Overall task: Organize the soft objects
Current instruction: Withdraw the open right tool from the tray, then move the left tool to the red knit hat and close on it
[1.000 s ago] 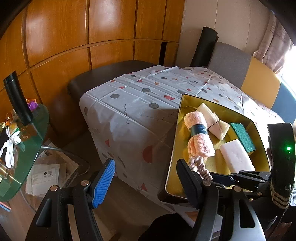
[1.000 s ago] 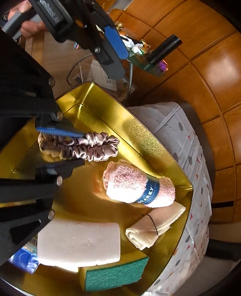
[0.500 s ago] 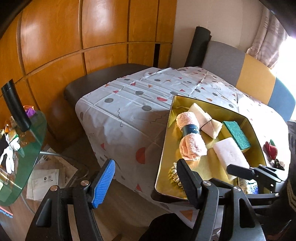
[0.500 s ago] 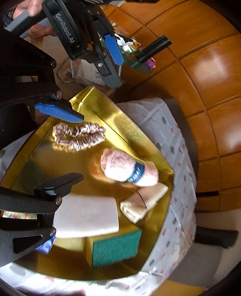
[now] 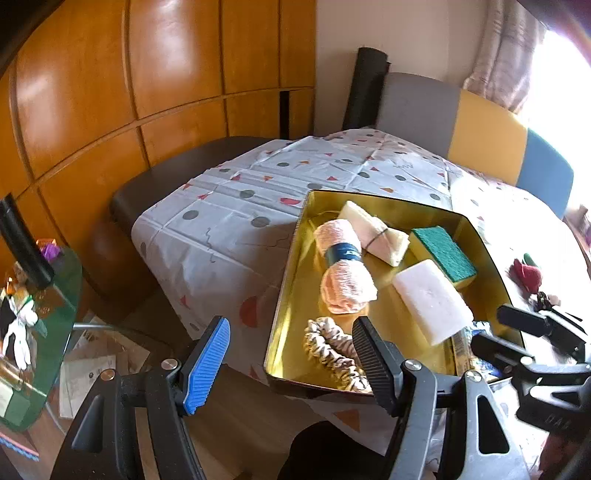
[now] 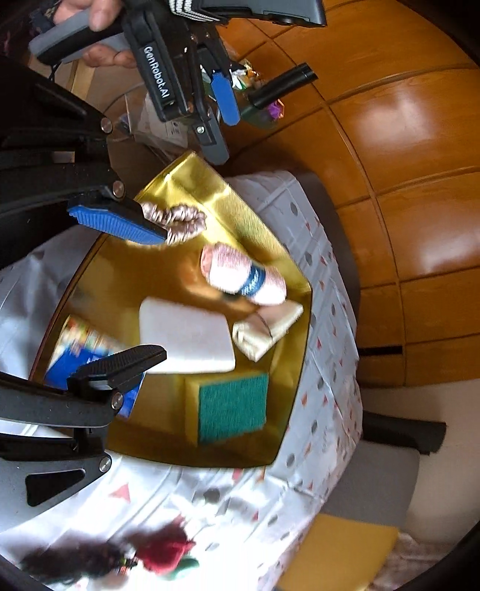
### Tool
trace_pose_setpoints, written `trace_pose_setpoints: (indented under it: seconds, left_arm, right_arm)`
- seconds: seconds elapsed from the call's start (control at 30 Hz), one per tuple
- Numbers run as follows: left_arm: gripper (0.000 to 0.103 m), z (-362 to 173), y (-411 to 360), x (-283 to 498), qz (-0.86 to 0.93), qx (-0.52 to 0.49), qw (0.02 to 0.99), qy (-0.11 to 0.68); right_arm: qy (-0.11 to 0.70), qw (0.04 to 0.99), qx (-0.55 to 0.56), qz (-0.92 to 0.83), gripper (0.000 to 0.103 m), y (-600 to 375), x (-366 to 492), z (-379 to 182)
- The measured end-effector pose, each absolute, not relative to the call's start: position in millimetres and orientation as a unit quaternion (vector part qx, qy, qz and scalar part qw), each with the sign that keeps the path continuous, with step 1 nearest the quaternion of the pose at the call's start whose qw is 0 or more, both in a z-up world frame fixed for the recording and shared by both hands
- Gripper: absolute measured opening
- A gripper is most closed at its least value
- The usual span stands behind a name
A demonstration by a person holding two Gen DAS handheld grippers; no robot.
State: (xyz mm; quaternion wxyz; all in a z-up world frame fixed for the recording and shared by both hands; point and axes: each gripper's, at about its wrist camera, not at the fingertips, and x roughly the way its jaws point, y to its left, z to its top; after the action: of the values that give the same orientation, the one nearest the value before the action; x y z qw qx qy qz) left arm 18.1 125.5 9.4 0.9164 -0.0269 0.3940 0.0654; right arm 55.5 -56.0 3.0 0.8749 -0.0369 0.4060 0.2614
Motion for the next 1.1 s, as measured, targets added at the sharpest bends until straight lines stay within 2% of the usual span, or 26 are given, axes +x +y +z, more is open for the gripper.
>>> trace_pose_setpoints:
  seconds: [0.23,0.6,0.77,1.1]
  left_arm:
    - [0.07,12,104,21,0.042,-0.005,0.917,0.396]
    - [0.07,21,55,29,-0.006,0.032,0.92,0.39]
    - [0.07,25,23,31,-0.031,0.056,0.919,0.39]
    - [0.07,24,-52,46,-0.103,0.081,0.9,0.416]
  right_arm:
    - [0.396,0.893,-0.039,0.209,0.06,-111,48,10]
    - [0.394,0.917,-0.008,0.055,0.063,-253,39,16]
    - [0.377,0.925,0.04,-0.035,0.063,-324,28,13]
    - [0.354,0.9,0.204,-0.155,0.064,-421,7,-3]
